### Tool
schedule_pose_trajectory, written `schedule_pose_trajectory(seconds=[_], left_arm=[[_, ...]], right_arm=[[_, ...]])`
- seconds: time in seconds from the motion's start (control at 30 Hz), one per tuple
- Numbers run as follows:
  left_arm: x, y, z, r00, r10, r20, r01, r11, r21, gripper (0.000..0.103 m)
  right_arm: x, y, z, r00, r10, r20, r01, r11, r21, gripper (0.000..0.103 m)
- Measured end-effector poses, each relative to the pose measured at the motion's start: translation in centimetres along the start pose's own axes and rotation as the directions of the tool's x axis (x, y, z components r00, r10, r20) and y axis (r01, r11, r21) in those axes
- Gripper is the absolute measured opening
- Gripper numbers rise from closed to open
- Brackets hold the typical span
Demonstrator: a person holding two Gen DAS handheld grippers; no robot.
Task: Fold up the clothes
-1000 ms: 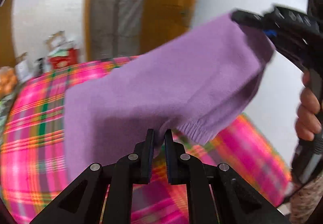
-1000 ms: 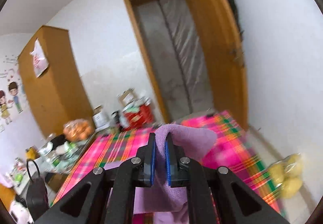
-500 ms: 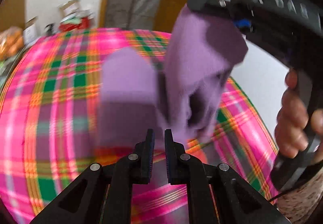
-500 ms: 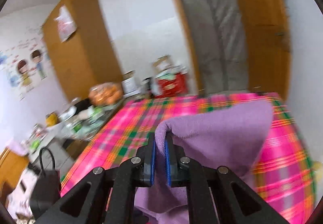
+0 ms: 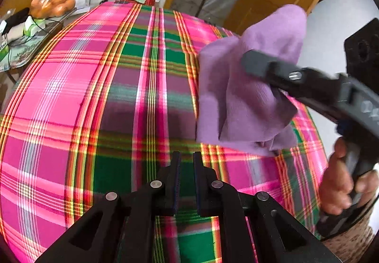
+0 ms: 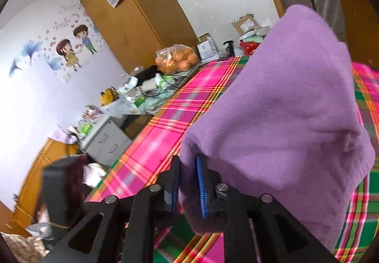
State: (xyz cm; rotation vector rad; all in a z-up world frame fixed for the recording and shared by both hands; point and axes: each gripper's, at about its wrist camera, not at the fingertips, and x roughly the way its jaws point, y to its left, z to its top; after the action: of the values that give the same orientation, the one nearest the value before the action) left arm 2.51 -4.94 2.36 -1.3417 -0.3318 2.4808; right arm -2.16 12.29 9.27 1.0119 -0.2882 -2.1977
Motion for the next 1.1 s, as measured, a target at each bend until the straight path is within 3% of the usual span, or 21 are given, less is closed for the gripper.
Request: schedule_pose_trajectory(seconds=[0.17, 0.27, 0.43, 0.7, 0.9, 1.1], left_arm=[[0.9, -0.8, -0.1, 0.999, -0.027, -0.021, 0.028, 0.999, 0.02, 0.011], [0.7, -1.2, -0.3, 1.0, -0.026, -0.016, 0.027, 0.999, 0.046, 0.012], [0.9, -1.4, -0.1, 1.0, 0.017, -0.01, -0.016, 0.998, 0.055, 0.013], [2.4, -2.8, -0.3, 0.994, 0.107, -0.007, -0.105, 0.987, 0.124, 0.013], [2.7, -3.9, -0.6, 0.99, 0.14, 0.017, -0.141, 0.978, 0.155, 0.013], [3.2, -3.5, -0.3, 0.99, 0.132, 0.051, -0.138, 0.978, 0.155, 0.018]], right_arm=[[-0.9, -0.4, -0.6, 1.0, -0.009, -0.028, 0.009, 1.0, 0.001, 0.016], [-2.2, -1.2, -1.0, 1.0, -0.015, -0.001, 0.015, 0.999, 0.034, 0.016], [-4.8, -2.9, -3.1, 0.993, -0.115, 0.041, 0.111, 0.99, 0.084, 0.021], [-6.3, -4.3, -7.5, 0.942, -0.336, -0.025, 0.337, 0.94, 0.058, 0.035], [-6.9, -6.2, -9.7, 0.923, -0.382, -0.05, 0.385, 0.92, 0.072, 0.043], [-6.3, -7.8, -10.7, 0.907, -0.416, -0.067, 0.421, 0.901, 0.104, 0.045]])
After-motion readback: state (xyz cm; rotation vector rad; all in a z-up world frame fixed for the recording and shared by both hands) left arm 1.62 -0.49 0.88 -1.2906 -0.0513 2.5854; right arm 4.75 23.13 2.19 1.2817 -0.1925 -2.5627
